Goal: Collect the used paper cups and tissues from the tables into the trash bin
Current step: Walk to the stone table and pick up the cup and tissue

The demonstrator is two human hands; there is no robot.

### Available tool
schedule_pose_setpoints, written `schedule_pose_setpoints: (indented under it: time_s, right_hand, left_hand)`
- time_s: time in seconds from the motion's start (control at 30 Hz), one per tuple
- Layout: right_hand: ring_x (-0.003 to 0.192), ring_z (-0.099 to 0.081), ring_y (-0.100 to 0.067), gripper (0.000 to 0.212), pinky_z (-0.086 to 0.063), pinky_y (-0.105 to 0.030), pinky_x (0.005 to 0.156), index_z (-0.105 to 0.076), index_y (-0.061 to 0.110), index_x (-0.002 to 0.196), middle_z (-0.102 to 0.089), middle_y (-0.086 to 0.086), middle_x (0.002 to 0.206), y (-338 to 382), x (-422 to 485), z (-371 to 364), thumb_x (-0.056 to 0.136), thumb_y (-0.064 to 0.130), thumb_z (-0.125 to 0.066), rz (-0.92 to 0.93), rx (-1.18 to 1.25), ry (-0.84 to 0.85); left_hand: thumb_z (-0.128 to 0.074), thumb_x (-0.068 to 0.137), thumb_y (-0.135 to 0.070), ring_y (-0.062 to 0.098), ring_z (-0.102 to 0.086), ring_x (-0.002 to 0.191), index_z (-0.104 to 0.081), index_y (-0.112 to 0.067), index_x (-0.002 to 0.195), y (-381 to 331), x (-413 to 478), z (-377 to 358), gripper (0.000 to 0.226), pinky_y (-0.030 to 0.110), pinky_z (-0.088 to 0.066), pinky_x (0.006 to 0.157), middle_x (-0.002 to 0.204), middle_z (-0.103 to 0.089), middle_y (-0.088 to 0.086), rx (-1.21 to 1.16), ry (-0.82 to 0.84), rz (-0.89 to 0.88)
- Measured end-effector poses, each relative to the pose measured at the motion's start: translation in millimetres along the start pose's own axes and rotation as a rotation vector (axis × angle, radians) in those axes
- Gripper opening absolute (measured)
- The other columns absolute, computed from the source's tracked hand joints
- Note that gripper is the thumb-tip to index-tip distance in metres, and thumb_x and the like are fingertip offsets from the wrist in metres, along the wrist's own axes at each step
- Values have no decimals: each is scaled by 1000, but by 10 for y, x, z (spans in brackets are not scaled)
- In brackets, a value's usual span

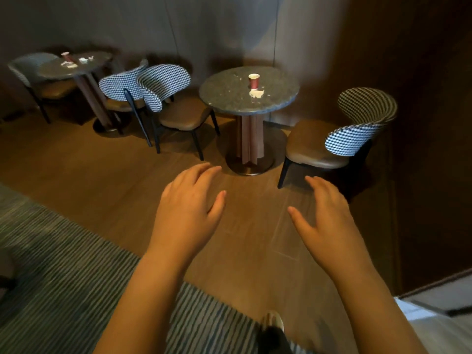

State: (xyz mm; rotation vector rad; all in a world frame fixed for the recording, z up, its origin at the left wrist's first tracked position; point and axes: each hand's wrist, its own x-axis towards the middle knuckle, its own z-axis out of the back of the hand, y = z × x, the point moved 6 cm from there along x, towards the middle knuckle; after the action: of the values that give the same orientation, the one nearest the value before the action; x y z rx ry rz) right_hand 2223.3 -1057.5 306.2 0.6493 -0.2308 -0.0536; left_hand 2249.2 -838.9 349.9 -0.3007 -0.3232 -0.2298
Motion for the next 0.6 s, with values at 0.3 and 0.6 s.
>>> schedule_pose_setpoints:
  time_s: [0.3,0.6]
  right_hand:
    - [134,-31,-14,58,-32,-39,109,-34,21,142,-36,2,144,-83,2102,-270,90,36,-57,71,24,-9]
    - [130,-32,-14,57,-22,-21,103,-37,18,141,-40,0,141,-56,4010,-1144,89,33,-58,120,-64,50]
  left_hand:
    - [-52,91,-36,15,-44,125,-49,-24,133,314,1812,-571,44,34,-38,96,135,-49,-4,-26,-11,14]
    - [-51,92,-36,15,-46,122,-49,-24,133,1327,3515,-1250,43,32,-39,94,134,-50,-4,-59,-14,60]
